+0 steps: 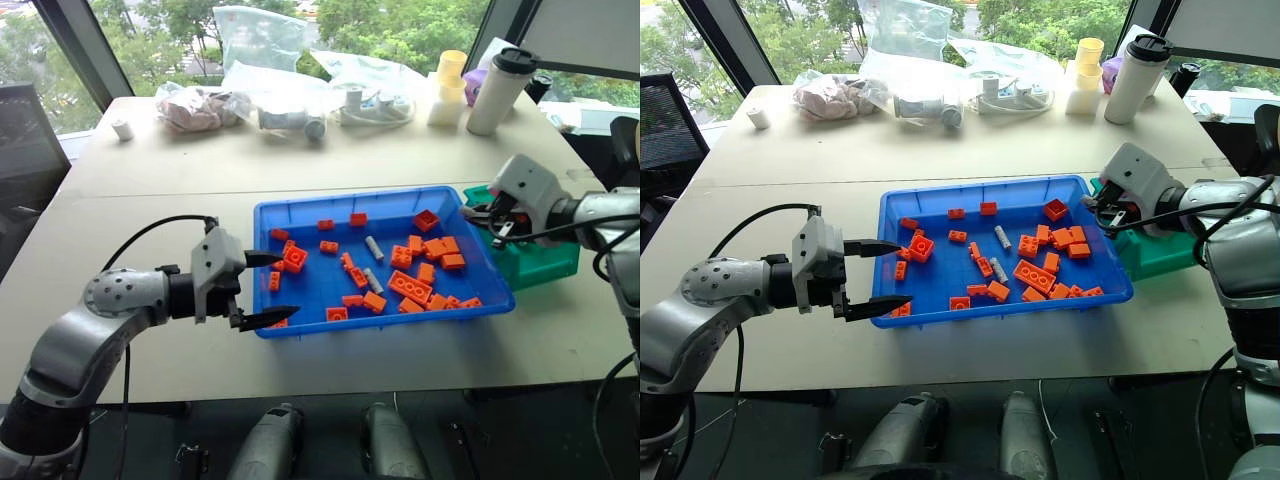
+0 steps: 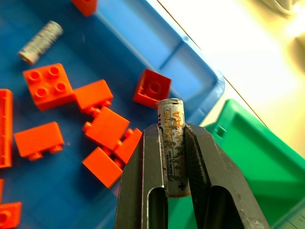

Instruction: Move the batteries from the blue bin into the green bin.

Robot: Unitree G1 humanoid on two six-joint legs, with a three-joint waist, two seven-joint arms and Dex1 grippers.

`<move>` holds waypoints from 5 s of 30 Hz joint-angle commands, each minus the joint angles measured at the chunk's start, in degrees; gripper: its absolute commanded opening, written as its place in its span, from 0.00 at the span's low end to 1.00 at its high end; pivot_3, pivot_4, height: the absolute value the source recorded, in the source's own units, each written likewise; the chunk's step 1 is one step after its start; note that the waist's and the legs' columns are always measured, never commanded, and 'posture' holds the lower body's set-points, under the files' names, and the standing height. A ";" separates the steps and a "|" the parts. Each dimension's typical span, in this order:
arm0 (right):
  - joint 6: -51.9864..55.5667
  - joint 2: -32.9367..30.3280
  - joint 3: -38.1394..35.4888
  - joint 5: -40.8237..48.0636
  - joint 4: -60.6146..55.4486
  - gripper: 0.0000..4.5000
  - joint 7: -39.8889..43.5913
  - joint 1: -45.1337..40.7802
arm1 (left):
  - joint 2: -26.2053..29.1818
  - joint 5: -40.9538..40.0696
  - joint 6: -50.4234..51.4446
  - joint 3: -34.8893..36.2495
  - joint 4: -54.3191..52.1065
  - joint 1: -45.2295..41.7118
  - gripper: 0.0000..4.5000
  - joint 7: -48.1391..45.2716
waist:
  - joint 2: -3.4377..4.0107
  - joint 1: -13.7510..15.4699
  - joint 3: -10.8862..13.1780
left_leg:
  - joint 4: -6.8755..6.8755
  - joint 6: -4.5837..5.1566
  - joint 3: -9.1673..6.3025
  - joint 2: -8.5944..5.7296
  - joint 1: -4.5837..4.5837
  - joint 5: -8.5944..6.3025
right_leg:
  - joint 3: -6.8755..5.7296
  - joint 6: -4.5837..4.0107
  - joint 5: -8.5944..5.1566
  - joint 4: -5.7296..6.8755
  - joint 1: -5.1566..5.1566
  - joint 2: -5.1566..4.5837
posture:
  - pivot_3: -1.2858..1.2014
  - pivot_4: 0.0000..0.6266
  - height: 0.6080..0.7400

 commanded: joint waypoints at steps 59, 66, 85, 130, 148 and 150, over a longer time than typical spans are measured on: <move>11.12 25.41 18.73 3.67 4.48 0.63 -8.24 -10.92 | -2.58 4.26 -2.77 0.58 -3.72 1.39 1.00 6.62 | -0.02 -0.31 -0.01 | 0.01 -0.25 -0.02 0.00 -0.02 0.15 | 0.06 -0.01 0.02 0.03 -0.06 0.07 | 0.52 0.24 1.00; 10.72 25.94 20.06 2.72 5.19 0.17 -9.44 -10.62 | -3.02 4.64 -2.72 0.05 -3.40 0.71 1.00 6.73 | -0.02 -0.33 -0.01 | 0.01 -0.25 -0.02 0.00 -0.02 0.15 | 0.06 -0.01 0.02 0.03 -0.06 0.07 | 0.52 0.24 1.00; 8.20 0.42 0.81 2.85 6.41 0.00 -8.14 -10.76 | -4.04 5.09 -4.46 -1.90 -0.44 -1.06 1.00 5.71 | -0.04 0.16 -0.02 | 0.01 0.10 0.08 0.03 0.01 -0.06 | 0.04 -0.01 0.02 -0.17 0.07 0.06 | 0.52 0.24 1.00; 10.70 17.26 22.27 8.13 -9.85 1.00 -7.18 -1.37 | -4.04 6.17 -2.11 -0.76 -2.43 -1.07 1.00 6.18 | 0.01 0.07 -0.04 | 0.06 -0.11 0.05 0.00 0.01 0.07 | 0.13 0.04 0.07 -0.06 0.02 0.06 | 0.52 0.24 1.00; 15.01 11.20 8.85 7.73 -9.35 0.01 -9.69 -10.03 | -4.75 6.35 -2.80 -0.96 -1.53 -1.65 1.00 6.09 | 0.03 0.17 -0.03 | 0.07 -0.07 0.06 -0.02 -0.01 0.04 | 0.13 0.04 0.07 -0.06 0.00 0.05 | 0.52 0.24 1.00; 13.96 8.42 5.55 6.41 -4.18 0.01 -11.36 -11.82 | -5.16 6.29 -3.01 -1.26 -1.17 -1.99 1.00 6.01 | 0.02 0.26 -0.04 | 0.06 -0.03 0.05 -0.02 0.00 0.02 | 0.10 0.04 0.07 -0.07 0.03 0.05 | 0.52 0.24 1.00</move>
